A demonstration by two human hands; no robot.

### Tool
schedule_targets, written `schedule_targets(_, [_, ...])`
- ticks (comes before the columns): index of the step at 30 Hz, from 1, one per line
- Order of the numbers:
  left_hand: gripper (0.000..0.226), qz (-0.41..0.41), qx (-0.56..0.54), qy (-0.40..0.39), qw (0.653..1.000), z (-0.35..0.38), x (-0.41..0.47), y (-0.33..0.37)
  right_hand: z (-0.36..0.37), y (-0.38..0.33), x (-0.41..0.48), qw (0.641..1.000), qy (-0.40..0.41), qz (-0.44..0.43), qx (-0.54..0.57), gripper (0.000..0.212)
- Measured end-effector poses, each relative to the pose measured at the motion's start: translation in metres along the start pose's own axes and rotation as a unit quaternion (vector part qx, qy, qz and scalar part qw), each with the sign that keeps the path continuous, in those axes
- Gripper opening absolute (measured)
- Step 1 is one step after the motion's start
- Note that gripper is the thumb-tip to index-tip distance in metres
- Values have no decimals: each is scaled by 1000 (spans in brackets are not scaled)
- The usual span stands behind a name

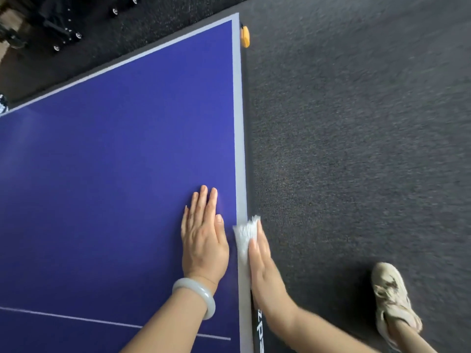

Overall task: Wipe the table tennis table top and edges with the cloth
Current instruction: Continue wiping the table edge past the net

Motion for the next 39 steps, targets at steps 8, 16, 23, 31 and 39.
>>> schedule_targets(8, [49,4,-3,25,1000,1,-1,-1,-7,-25,69,997,35,28,63,52])
schedule_targets(16, [49,7,1,24,1000,0,0,-2,3,46,-77,1000,-1,7,12,55])
schedule_targets(23, [49,9,-6,24,1000,-1,0,-2,-4,10,-1,996,5,54,71,55])
schedule_targets(31, [49,-1,-10,27,1000,-2,1,-3,11,69,-90,997,-52,34,50,61])
schedule_targets(39, [38,-84,-253,70,961,-16,-11,-26,12,68,-93,995,-72,60,28,56])
Point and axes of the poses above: each hand's wrist, its own x-axis towards the middle knuckle, its own z-axis out of the palm, y = z × x, the point moved 10 cm from there along x, towards the middle knuckle, and after that the axes turned 5 degrees about x, right-handed, at the moved point
